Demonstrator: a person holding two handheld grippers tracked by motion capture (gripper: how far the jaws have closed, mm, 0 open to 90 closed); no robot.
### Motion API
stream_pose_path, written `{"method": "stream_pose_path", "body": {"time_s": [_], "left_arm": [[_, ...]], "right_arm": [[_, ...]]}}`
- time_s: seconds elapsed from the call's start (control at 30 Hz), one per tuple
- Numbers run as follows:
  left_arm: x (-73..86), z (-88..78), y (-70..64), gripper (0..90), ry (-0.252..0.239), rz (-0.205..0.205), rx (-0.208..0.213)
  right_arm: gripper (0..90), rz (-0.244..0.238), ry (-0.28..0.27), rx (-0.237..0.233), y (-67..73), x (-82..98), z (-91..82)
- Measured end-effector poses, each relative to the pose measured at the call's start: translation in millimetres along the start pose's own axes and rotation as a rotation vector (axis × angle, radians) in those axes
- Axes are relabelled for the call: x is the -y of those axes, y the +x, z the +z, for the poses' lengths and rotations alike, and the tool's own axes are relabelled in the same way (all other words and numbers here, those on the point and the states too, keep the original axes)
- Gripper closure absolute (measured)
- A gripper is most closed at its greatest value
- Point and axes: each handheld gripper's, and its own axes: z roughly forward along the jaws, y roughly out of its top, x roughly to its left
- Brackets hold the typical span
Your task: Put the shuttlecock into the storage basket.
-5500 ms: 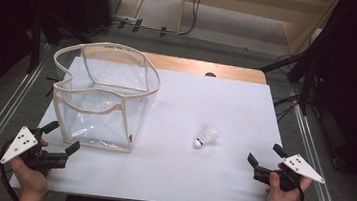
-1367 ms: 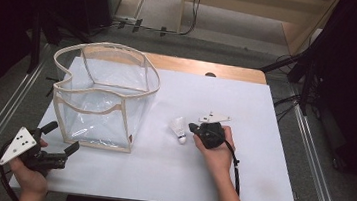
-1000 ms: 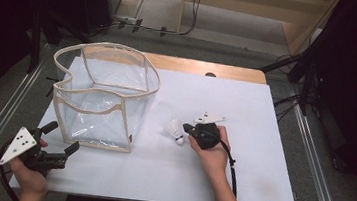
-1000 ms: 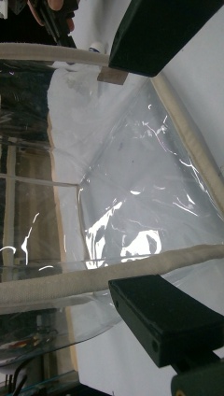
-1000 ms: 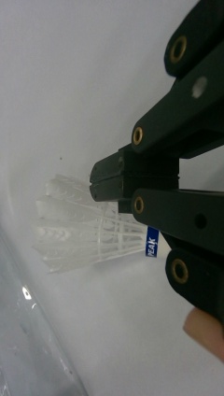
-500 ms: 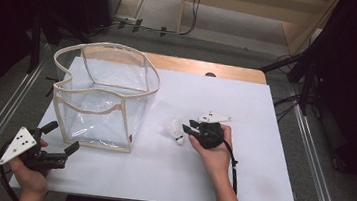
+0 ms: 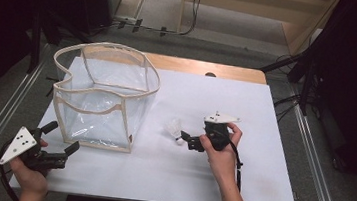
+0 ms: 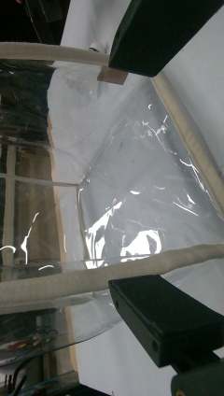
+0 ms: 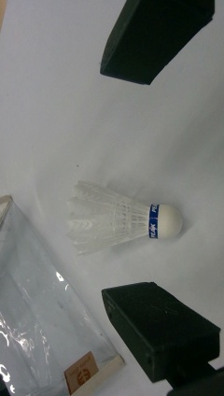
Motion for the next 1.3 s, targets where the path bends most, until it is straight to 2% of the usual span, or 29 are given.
{"method": "stream_pose_path", "body": {"time_s": [0.8,1.07,1.23,1.3], "left_arm": [[-0.1,-0.3,0.3,0.0,-0.001,0.000,0.001],[-0.1,-0.2,0.3,0.0,-0.002,0.000,0.001],[0.0,-0.3,0.0,0.0,-0.003,-0.003,0.002],[0.0,-0.3,-0.1,0.0,-0.003,-0.003,0.002]], "right_arm": [[0.0,-0.036,0.050,-0.052,25.2,8.5,13.3],[0.0,-0.028,0.070,-0.049,27.2,12.9,20.4],[0.0,-0.039,0.080,-0.047,27.7,14.6,24.3],[4.3,-0.039,0.077,-0.040,28.1,15.2,24.9]]}}
